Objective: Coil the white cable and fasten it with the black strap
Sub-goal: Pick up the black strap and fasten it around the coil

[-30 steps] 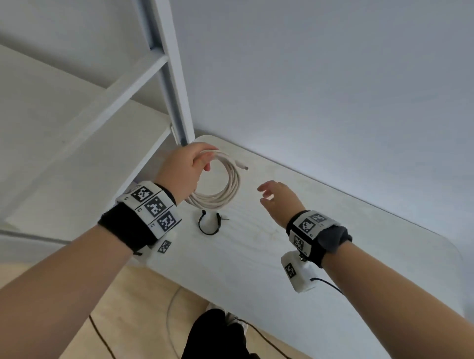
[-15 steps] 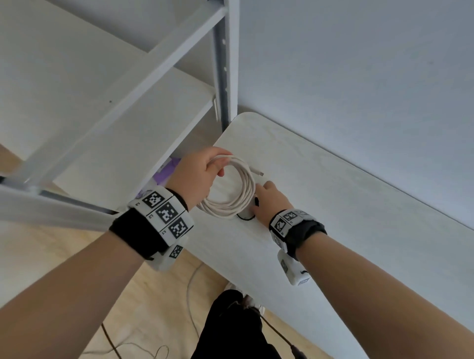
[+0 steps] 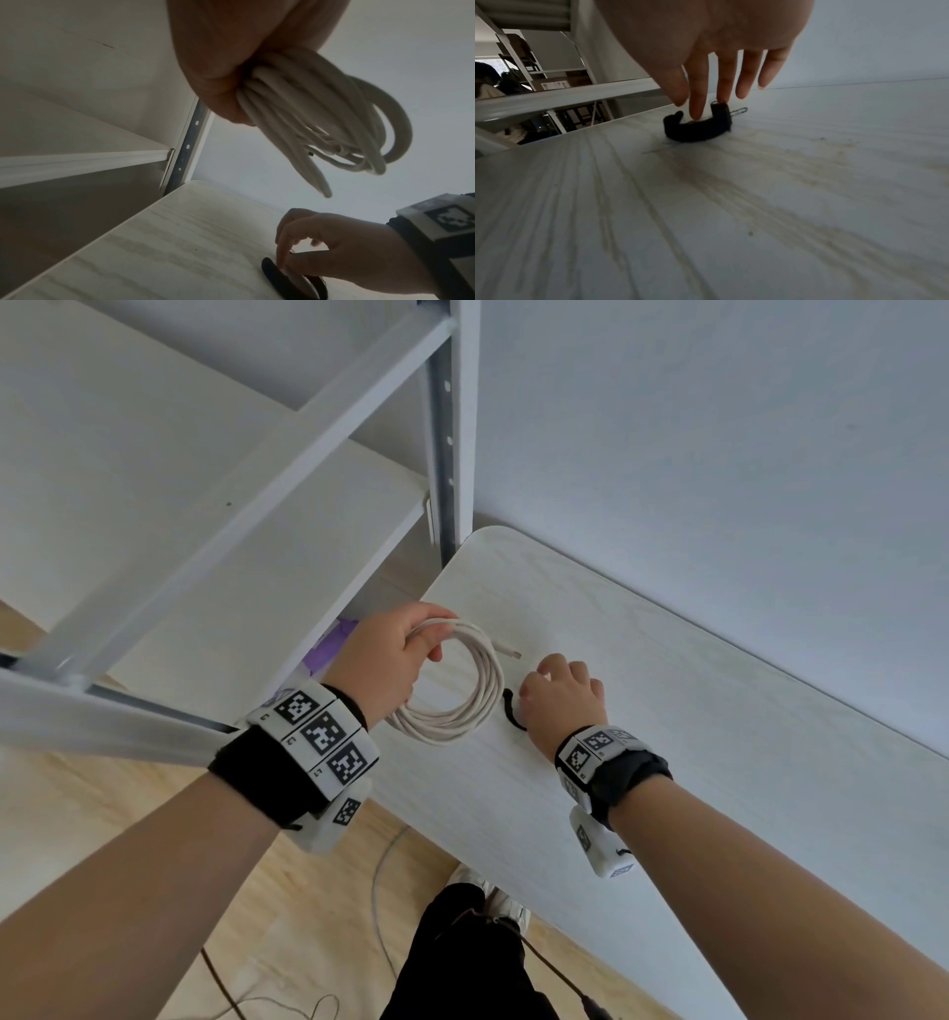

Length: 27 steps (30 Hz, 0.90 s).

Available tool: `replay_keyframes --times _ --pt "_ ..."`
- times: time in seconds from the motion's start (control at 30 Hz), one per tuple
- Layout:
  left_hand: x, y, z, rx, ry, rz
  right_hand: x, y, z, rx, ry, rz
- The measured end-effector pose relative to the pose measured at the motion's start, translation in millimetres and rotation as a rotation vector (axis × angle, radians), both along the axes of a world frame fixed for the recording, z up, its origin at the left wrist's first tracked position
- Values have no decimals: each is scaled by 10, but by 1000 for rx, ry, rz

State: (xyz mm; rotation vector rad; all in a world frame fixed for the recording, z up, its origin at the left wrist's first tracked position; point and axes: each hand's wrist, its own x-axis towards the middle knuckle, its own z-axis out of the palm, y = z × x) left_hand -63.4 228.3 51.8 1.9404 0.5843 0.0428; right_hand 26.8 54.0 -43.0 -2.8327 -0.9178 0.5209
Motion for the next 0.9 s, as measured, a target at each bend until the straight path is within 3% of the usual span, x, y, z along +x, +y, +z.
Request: replay_keyframes --times 0.43,0.6,0.73,0.9 --pt "-77 24 -30 -49 36 -24 162 -215 -2 49 222 5" --pt "-54 -20 65 -71 26 -34 232 -313 168 299 164 -186" --pt "8 -125 211 -126 2 -58 293 -420 529 470 244 -360" --pt "148 -364 493 -281 -56 -133 274 -640 1100 759 356 -360"
